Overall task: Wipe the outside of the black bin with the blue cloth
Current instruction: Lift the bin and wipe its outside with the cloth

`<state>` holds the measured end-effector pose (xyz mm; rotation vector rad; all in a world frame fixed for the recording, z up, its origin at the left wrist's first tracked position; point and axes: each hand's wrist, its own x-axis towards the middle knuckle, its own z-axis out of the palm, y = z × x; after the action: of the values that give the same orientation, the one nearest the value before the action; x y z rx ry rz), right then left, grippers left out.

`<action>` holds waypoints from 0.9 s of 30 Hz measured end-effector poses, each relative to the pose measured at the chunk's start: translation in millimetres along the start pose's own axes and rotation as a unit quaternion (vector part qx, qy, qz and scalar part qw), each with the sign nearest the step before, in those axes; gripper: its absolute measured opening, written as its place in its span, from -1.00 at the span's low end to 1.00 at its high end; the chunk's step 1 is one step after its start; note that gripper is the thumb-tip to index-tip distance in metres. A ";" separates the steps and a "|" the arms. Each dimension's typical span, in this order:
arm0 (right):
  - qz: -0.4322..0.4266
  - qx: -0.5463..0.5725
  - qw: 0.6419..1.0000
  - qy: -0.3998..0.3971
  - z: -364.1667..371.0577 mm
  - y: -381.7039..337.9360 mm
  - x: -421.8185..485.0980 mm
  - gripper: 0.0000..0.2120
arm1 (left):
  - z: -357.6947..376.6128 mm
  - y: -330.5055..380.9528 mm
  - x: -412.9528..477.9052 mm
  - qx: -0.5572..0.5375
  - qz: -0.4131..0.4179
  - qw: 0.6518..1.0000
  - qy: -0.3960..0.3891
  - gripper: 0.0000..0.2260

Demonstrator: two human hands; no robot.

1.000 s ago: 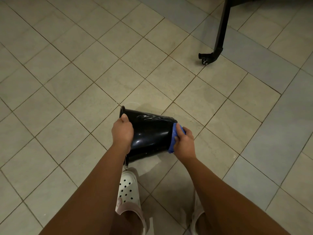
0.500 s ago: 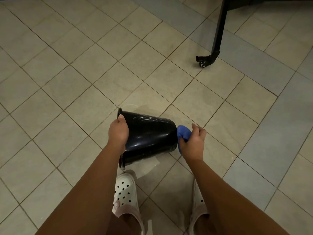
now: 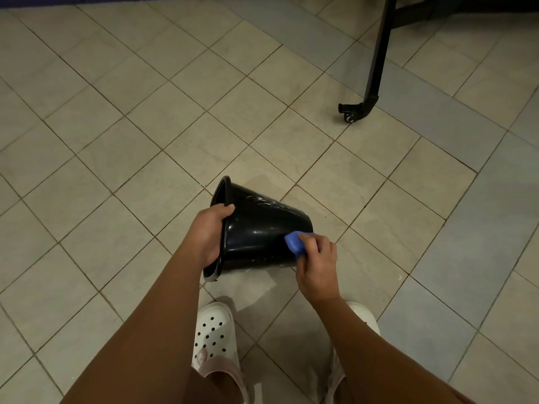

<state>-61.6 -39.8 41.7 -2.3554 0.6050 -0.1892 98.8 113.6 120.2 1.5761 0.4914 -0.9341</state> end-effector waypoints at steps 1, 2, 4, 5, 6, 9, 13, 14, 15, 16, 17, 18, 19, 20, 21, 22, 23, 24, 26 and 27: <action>0.001 0.000 1.000 -0.005 -1.1 4.2 -4.1 -0.67 | 1.3 -0.8 0.4 0.014 0.018 1.000 0.006 -0.74; 0.000 0.002 1.000 -0.009 -2.9 8.2 -7.2 -0.66 | 3.8 -1.5 1.4 0.033 0.032 0.999 0.026 -0.75; -0.026 -0.005 0.999 -0.024 -5.7 10.2 -10.0 -0.59 | 11.5 -2.6 1.3 0.061 0.041 0.995 0.060 -0.74; -0.053 -0.013 0.998 -0.033 -6.1 7.3 -9.8 -0.56 | 15.2 -3.7 1.8 0.077 0.042 0.994 0.071 -0.72; -0.084 -0.020 0.995 -0.041 -6.2 1.5 -8.6 -0.54 | 18.0 -4.6 1.8 0.092 0.043 0.992 0.074 -0.69; -0.178 -0.035 0.982 -0.052 -0.7 -22.5 -3.6 -0.49 | 23.8 -4.6 0.2 0.121 0.063 0.987 0.080 -0.64; -0.282 -0.032 0.955 -0.089 10.9 -42.7 -1.8 -0.41 | 25.5 -4.9 -0.8 0.124 0.087 0.985 0.078 -0.64; -0.297 -0.031 0.949 -0.101 13.9 -41.1 -2.4 -0.38 | 25.3 -5.7 -0.7 0.127 0.087 0.985 0.079 -0.63; -0.309 -0.036 0.944 -0.111 17.5 -37.0 -3.0 -0.36 | 24.7 -7.1 -0.2 0.131 0.084 0.985 0.081 -0.62; -0.317 -0.044 0.940 -0.118 20.1 -32.9 -3.2 -0.33 | 24.2 -8.4 -0.2 0.135 0.080 0.984 0.083 -0.61; -0.322 -0.050 0.937 -0.125 21.4 -29.5 -2.6 -0.32 | 23.5 -9.6 0.3 0.137 0.076 0.984 0.088 -0.61; -0.324 -0.051 0.935 -0.132 21.2 -28.0 -1.9 -0.31 | 23.2 -10.4 0.1 0.136 0.072 0.984 0.092 -0.61; -0.324 -0.048 0.935 -0.137 20.2 -27.8 -1.2 -0.31 | 23.0 -11.1 -0.1 0.133 0.068 0.984 0.095 -0.61; -0.324 -0.047 0.935 -0.137 19.4 -27.3 -0.1 -0.32 | 22.6 -11.3 -0.1 0.131 0.066 0.985 0.095 -0.61; -0.325 -0.048 0.935 -0.137 18.7 -26.3 0.5 -0.33 | 22.5 -11.7 -0.1 0.134 0.065 0.984 0.095 -0.61; -0.324 -0.048 0.934 -0.141 16.7 -25.1 0.4 -0.35 | 22.6 -11.8 -0.5 0.139 0.063 0.984 0.095 -0.61; -0.323 -0.047 0.934 -0.144 15.3 -23.0 -0.1 -0.37 | 22.6 -11.7 -0.7 0.145 0.064 0.983 0.096 -0.61; -0.319 -0.043 0.935 -0.149 13.5 -20.6 -0.3 -0.38 | 22.6 -11.3 -0.7 0.148 0.063 0.982 0.096 -0.60; -0.314 -0.045 0.935 -0.156 10.2 -16.3 0.7 -0.41 | 22.5 -10.3 0.5 0.150 0.059 0.983 0.094 -0.60; -0.312 -0.050 0.936 -0.159 8.2 -16.4 1.7 -0.45 | 22.2 -10.3 1.2 0.150 0.056 0.983 0.092 -0.60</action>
<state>-51.6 -25.0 46.3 -2.5319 -0.3083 -0.0530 85.2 94.6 112.8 1.9550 0.3970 -0.8070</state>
